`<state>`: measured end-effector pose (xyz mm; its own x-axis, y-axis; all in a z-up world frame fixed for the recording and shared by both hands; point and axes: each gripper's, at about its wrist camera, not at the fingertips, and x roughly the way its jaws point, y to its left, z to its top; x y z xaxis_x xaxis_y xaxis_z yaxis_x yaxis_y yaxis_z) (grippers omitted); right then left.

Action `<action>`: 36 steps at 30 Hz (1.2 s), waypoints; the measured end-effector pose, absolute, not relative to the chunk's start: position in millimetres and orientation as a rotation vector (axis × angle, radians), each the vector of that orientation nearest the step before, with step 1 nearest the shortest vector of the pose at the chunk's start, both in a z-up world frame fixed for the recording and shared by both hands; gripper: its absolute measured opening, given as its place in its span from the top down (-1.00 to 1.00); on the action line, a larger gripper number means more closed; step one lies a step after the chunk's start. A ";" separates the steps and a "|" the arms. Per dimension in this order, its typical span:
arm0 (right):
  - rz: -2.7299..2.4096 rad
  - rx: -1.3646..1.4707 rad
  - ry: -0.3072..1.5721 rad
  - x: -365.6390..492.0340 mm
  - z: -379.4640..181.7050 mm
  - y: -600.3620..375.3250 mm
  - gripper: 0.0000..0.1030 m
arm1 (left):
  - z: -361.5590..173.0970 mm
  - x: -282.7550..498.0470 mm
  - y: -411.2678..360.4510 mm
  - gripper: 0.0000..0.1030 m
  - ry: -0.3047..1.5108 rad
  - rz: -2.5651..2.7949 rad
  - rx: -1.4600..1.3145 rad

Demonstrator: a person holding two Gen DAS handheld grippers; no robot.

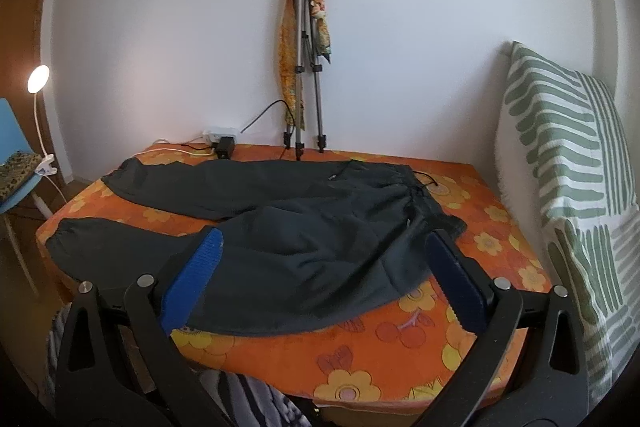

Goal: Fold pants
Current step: 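Lower the left gripper onto the elastic trouser cuff and close it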

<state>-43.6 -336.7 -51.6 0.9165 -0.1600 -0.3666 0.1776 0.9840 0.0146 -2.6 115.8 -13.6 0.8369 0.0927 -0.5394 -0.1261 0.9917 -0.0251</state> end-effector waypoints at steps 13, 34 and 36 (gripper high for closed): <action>-0.051 0.010 0.408 13.8 -33.3 -327.4 -0.73 | -31.6 52.7 167.8 0.01 0.653 0.107 -0.128; 0.123 0.036 0.646 178.0 -54.0 -320.1 -0.16 | -42.3 167.1 199.0 0.42 0.718 0.033 -0.192; 0.164 0.024 0.674 179.0 -62.9 -312.6 -0.10 | -49.1 166.4 200.3 0.52 0.742 0.038 -0.176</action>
<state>179.0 -312.6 -62.9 0.7688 0.1594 -0.6193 -0.1437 0.9867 0.0755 166.4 200.3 -49.1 0.7371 -0.0277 -0.6752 -0.0966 0.9846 -0.1459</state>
